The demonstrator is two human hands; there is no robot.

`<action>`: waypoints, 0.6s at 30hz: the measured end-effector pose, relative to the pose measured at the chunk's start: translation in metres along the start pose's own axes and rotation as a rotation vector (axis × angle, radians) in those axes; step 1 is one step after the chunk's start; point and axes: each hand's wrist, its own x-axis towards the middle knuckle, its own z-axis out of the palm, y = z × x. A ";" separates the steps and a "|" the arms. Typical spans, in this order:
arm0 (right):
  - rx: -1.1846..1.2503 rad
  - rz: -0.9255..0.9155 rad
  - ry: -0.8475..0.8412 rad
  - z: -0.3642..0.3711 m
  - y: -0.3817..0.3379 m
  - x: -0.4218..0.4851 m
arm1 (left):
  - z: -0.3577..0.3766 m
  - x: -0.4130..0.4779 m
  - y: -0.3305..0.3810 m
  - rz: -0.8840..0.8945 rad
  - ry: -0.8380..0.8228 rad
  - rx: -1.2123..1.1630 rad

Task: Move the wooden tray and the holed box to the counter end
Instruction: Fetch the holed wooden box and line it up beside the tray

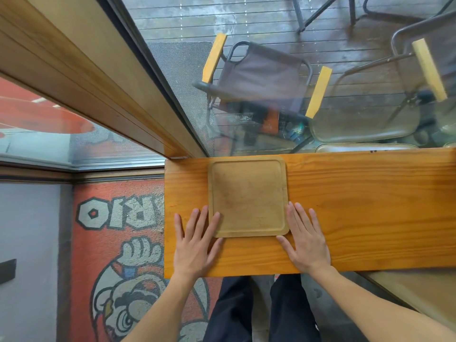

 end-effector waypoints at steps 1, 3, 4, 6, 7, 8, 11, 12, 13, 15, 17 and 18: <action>0.004 0.001 -0.001 0.000 0.000 0.001 | 0.000 0.000 0.000 -0.001 0.000 0.001; 0.005 0.002 -0.009 0.001 0.000 0.001 | -0.001 0.001 0.000 -0.002 -0.006 0.005; 0.002 0.001 -0.012 0.001 0.001 0.001 | -0.001 0.001 0.000 -0.002 -0.009 0.007; -0.001 0.002 -0.013 0.001 0.001 0.001 | -0.001 0.001 0.001 -0.001 -0.007 0.006; 0.000 0.003 -0.014 0.002 0.002 0.001 | -0.002 0.001 0.002 -0.001 -0.004 0.002; 0.001 0.003 -0.014 0.002 0.001 0.001 | -0.002 0.000 0.002 0.001 0.000 -0.001; 0.003 0.000 -0.004 0.004 0.002 0.001 | -0.002 0.000 0.002 0.003 0.002 0.009; 0.004 -0.001 0.000 0.004 0.002 0.001 | -0.003 0.000 0.002 0.004 -0.002 0.016; 0.006 -0.002 0.006 0.004 0.002 0.001 | -0.003 0.001 0.003 0.004 -0.007 0.020; 0.015 -0.009 0.024 0.004 0.002 0.000 | -0.003 0.001 0.003 -0.003 -0.015 0.020; 0.031 -0.017 0.045 0.004 0.002 0.000 | -0.004 0.001 0.003 -0.010 -0.016 0.016; 0.037 -0.020 0.054 0.004 0.002 -0.001 | -0.003 0.001 0.004 -0.012 -0.014 0.014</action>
